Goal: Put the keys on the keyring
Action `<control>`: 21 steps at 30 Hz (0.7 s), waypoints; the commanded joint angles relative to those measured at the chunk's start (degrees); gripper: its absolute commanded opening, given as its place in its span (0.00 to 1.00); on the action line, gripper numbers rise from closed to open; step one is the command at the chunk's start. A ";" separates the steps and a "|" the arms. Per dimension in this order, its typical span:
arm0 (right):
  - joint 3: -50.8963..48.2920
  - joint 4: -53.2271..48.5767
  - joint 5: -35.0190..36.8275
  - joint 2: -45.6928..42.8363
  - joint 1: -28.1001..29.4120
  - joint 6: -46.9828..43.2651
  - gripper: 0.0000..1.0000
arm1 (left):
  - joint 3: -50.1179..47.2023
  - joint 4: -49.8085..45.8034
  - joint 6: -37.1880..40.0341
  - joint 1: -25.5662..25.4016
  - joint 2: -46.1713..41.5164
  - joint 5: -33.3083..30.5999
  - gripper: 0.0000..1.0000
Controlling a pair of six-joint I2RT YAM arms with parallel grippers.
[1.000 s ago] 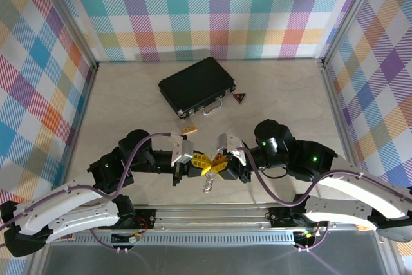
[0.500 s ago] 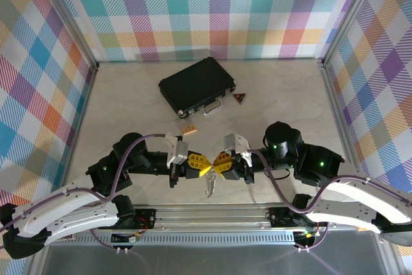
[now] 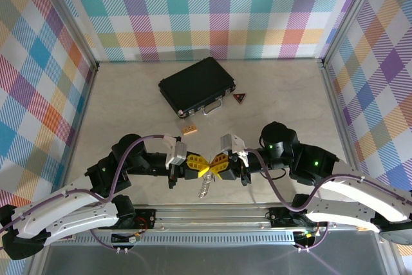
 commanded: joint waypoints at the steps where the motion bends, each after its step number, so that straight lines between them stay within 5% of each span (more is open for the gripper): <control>1: -0.72 2.11 -0.32 -0.10 0.20 0.59 0.03 | -0.33 1.56 -0.13 -0.26 -0.98 0.91 0.00; 8: 1.76 -4.41 2.06 1.01 0.20 -3.04 0.00 | 4.04 -9.24 3.35 -0.26 0.91 -3.65 0.00; 14: 6.01 -12.92 4.47 2.76 0.15 -5.68 0.00 | 8.58 -20.10 5.71 -0.26 4.28 -4.70 0.22; 21: 9.22 -19.03 2.75 5.42 0.20 -7.74 0.00 | 11.51 -25.40 7.12 -0.32 6.05 -6.13 0.23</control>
